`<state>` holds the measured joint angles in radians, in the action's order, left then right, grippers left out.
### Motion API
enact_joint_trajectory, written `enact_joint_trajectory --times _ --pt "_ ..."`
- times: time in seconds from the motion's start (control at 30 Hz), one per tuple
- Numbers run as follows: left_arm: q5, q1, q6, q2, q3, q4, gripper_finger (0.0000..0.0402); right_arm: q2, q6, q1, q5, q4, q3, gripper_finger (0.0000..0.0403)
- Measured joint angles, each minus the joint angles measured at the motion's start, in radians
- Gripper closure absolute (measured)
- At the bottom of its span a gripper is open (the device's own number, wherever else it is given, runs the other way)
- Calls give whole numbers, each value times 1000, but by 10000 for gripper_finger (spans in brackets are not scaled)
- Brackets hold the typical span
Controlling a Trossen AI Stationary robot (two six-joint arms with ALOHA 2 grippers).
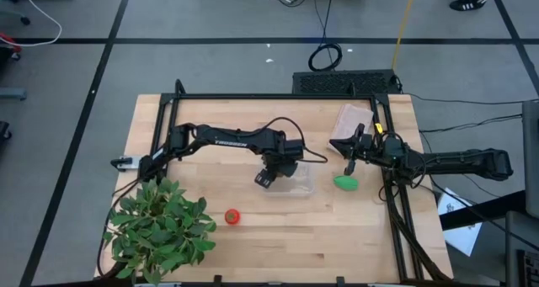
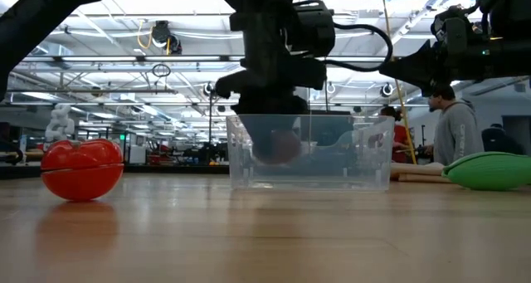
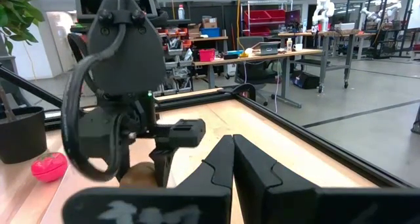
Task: Pick and placing Produce into tupperware
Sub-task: Put the brown kiwi into the transparent bin
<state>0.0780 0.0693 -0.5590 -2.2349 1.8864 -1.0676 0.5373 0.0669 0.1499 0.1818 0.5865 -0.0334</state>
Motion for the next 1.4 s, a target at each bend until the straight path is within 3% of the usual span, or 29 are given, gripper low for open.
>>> enact_joint_trajectory --times 0.33,0.53,1.4 --pt "80 -13 239 1 66 -23 160 0 4 0 0 0 0 403" --pt "50 -12 325 1 68 -10 160 0 4 0 0 0 0 403" --pt "-1 -33 299 -27 15 67 160 0 4 0 0 0 0 403"
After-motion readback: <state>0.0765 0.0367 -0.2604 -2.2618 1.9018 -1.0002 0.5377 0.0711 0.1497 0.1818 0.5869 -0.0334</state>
